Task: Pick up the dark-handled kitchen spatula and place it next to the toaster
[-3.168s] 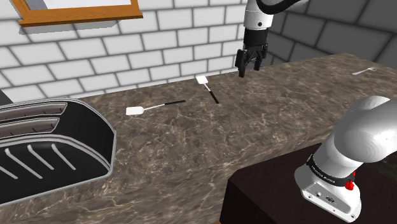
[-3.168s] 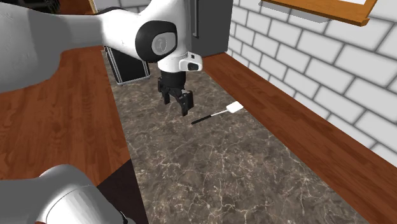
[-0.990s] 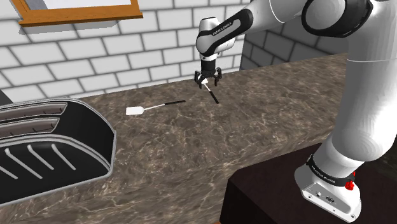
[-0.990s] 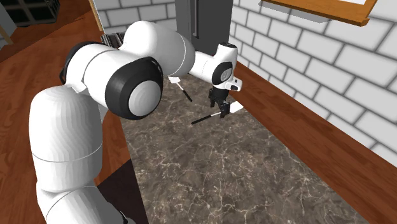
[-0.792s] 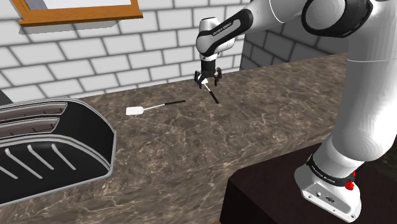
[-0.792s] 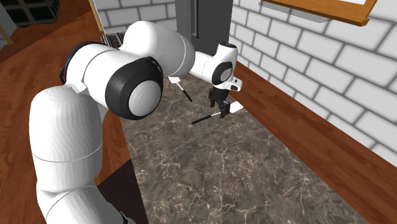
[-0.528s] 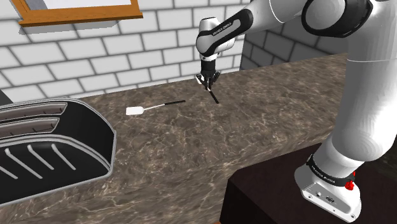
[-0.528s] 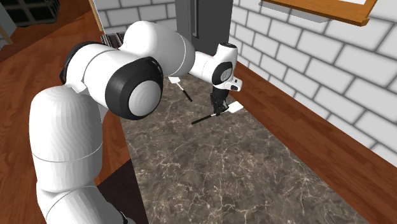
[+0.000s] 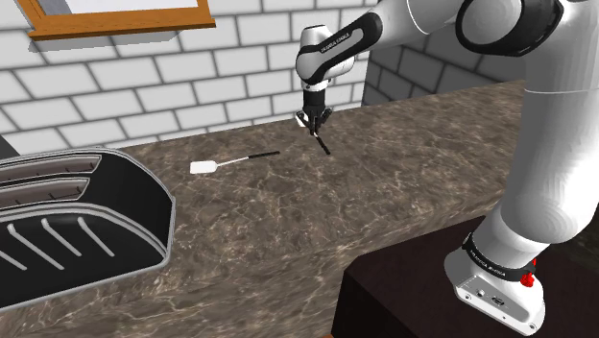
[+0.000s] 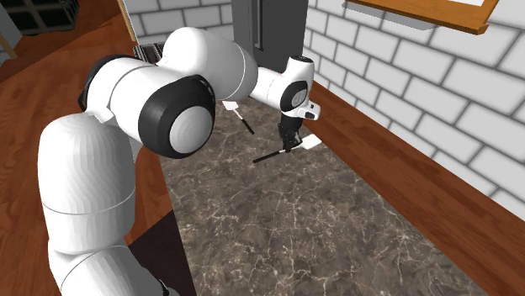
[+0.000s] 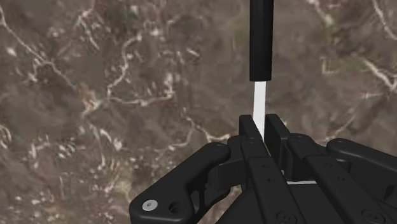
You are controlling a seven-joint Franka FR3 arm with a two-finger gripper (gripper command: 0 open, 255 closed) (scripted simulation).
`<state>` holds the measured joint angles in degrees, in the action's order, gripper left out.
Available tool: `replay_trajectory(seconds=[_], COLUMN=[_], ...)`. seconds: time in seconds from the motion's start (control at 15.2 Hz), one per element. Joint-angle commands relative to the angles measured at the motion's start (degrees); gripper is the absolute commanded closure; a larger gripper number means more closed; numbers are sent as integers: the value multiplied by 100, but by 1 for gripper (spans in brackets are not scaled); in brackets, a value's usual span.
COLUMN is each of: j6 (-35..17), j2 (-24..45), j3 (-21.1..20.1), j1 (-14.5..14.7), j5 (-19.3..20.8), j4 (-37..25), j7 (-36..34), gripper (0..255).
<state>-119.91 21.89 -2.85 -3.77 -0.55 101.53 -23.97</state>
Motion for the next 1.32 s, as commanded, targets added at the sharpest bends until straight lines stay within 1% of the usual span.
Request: replay_trajectory(seconds=[0.0,0.66,1.25], j6=[99,765,1396], j2=[-54,-336,-500], j3=[-1,-6,-8], j1=[-1,-5,-7], j5=[-2,-12,-17], j4=[-46,-430,-898], j7=[-1,-7,-16], gripper=[255,255,255])
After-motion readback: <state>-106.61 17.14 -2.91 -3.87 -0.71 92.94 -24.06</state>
